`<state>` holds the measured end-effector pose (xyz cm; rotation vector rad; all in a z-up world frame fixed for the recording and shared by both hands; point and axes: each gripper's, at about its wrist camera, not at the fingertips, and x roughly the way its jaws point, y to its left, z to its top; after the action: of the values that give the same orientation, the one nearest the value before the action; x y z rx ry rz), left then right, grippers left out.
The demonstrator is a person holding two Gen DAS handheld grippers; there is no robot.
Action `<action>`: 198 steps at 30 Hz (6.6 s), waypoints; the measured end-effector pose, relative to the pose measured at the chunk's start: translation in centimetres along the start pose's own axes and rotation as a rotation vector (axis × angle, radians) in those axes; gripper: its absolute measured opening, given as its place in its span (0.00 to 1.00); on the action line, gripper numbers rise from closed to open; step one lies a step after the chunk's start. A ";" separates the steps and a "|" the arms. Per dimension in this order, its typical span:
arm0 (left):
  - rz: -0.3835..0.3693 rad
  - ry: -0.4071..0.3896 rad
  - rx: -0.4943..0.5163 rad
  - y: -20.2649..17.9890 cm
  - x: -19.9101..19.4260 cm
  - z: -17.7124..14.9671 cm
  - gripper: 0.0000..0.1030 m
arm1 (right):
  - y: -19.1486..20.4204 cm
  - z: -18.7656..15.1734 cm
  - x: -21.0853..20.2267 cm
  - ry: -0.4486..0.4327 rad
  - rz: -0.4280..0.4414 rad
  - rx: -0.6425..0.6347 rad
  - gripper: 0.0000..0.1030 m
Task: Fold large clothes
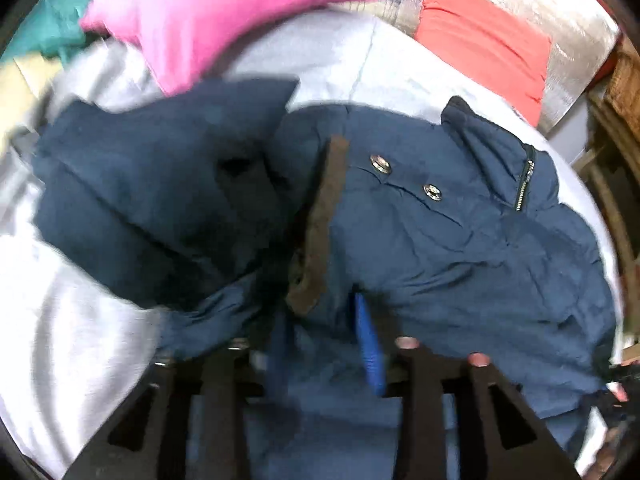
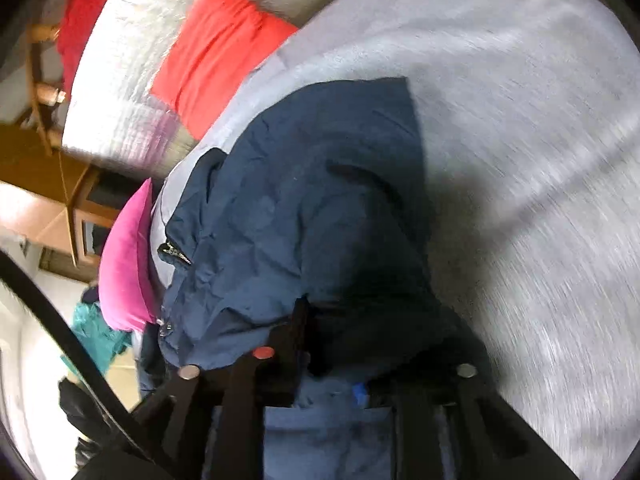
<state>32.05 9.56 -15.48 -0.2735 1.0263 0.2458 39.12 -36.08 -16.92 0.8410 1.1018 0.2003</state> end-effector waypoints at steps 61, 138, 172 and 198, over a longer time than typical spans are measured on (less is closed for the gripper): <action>-0.169 -0.012 -0.785 28.2 4.2 7.5 0.77 | 22.6 -16.9 7.3 -0.036 -0.116 -0.773 0.83; -0.138 0.114 -0.111 5.8 -1.8 -0.3 0.65 | 21.4 -17.4 6.7 -0.134 -0.310 -1.033 0.30; -0.133 0.051 -0.063 3.1 -2.6 -0.2 0.67 | 7.9 -4.7 -0.4 -0.079 -0.124 -0.276 0.26; -0.402 0.185 -0.307 3.2 2.3 -0.1 0.38 | 2.6 -2.4 1.3 -0.013 0.134 0.001 0.23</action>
<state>32.02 12.68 -17.85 -0.7828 1.0901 0.0105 38.38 -32.37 -16.50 0.9165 1.0343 0.3052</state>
